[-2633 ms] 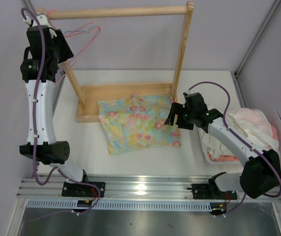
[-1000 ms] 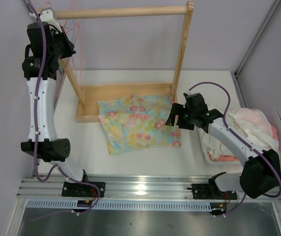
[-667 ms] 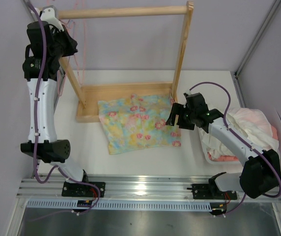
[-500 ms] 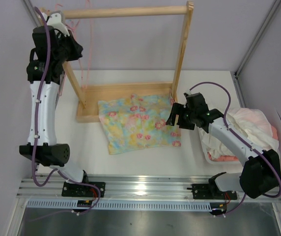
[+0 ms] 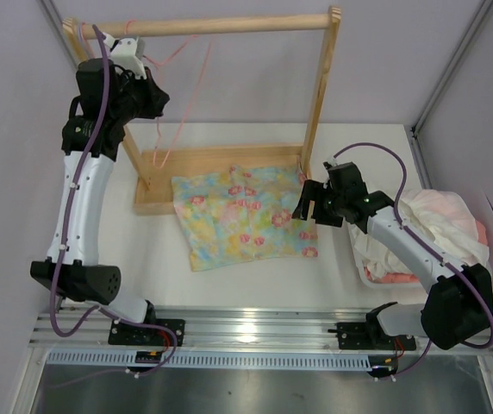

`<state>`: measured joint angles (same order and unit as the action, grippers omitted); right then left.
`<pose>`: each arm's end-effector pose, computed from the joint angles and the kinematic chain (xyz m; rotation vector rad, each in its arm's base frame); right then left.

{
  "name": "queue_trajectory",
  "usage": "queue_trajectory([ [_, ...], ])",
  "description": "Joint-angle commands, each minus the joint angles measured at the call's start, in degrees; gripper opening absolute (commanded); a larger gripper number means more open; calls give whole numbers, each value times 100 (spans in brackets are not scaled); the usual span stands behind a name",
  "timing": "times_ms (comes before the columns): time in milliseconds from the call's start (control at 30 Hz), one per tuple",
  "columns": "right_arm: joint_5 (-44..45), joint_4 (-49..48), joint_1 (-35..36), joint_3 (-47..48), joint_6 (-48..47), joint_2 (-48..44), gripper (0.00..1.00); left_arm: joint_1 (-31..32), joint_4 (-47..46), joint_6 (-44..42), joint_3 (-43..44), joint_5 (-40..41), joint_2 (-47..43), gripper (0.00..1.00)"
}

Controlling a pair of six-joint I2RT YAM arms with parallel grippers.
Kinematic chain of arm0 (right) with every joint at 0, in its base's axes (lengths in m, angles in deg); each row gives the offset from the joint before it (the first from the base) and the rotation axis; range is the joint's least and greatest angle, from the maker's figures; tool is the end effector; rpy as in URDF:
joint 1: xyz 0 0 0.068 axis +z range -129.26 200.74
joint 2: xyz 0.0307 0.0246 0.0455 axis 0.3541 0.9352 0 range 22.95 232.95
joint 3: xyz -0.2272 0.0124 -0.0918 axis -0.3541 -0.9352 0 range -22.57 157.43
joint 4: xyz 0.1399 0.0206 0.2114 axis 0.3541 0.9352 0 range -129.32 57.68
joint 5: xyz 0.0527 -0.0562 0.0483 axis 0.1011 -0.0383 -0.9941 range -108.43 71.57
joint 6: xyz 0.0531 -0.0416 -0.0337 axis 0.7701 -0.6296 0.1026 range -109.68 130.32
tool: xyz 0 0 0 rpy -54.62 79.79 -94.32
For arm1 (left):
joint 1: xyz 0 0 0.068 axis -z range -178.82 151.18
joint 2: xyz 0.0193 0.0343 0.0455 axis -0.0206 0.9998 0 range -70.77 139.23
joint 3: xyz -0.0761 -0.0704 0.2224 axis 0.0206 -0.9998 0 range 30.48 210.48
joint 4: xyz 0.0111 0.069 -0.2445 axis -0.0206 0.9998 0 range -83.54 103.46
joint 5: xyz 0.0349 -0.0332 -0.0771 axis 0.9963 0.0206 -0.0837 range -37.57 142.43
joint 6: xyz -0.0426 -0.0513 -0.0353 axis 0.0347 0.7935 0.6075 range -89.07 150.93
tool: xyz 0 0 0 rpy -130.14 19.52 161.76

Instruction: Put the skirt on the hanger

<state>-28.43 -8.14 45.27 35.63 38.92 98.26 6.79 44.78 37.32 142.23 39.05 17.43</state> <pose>0.2646 0.1328 0.2268 0.0054 2.4963 0.6204 0.3346 -0.0477 0.4641 0.1528 1.8303 -0.3607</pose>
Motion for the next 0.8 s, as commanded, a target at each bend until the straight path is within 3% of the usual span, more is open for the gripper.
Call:
queue_trajectory([
  [0,-72,-59,-28,262,-126,-183,82,142,-9,-332,-65,-297,-321,0],
  [133,-107,-24,-28,394,-170,-192,82,142,-115,-367,92,-120,-383,0],
  [400,-186,-42,-10,394,-232,-306,82,142,-220,-551,190,-507,-462,0],
  [533,-283,-103,-10,412,-258,-350,82,142,-905,-578,-284,-24,-848,0],
  [767,-310,-59,-1,456,-294,-350,82,142,-686,-622,348,-41,-559,0],
])
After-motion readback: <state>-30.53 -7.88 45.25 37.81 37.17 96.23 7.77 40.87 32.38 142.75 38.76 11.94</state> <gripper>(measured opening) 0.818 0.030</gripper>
